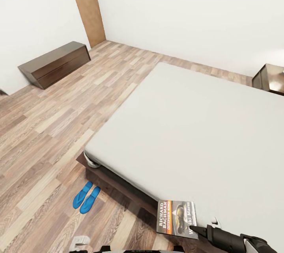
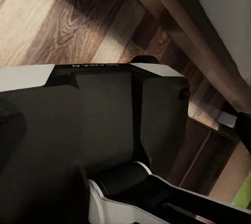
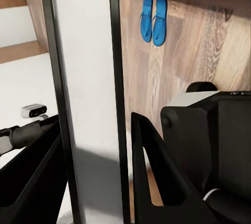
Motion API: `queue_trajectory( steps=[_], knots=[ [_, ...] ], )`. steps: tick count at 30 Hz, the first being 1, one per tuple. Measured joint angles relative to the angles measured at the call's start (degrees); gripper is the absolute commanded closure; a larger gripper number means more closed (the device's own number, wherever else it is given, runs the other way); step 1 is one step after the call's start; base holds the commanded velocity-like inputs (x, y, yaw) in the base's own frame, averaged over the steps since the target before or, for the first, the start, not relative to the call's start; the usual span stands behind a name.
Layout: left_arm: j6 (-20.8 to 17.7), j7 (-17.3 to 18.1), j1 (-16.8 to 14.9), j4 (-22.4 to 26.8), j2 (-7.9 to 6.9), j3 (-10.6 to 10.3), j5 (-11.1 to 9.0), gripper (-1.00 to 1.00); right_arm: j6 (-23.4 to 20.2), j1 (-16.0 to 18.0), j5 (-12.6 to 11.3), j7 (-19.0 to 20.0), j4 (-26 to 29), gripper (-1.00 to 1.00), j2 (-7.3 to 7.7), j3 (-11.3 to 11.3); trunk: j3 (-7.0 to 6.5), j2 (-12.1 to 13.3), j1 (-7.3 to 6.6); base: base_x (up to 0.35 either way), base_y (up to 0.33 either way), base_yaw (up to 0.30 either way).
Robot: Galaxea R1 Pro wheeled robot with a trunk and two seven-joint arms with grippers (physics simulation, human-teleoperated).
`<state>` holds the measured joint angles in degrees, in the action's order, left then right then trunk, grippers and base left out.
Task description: In the bedroom, move the book from the bed onto either nightstand, and place the two sandals side by side next to the bed.
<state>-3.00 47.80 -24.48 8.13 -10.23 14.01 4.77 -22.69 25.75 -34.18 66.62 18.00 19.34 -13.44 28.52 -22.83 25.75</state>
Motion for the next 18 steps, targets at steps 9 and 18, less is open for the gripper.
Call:
queue_trajectory(
  steps=[9,18],
  knots=[
    [0.0,0.1,0.0,0.0,0.09,0.0,0.0,-1.0,-2.7,0.1,-0.4,0.1,4.1,1.0,0.43,1.6,0.0,0.0,0.0,0.0,0.0,0.292],
    [0.0,0.3,0.0,0.0,0.1,0.0,0.0,-1.0,-5.1,0.1,-0.1,-0.3,10.3,1.0,0.54,10.5,0.0,0.0,0.0,0.0,0.0,0.292]
  ],
)
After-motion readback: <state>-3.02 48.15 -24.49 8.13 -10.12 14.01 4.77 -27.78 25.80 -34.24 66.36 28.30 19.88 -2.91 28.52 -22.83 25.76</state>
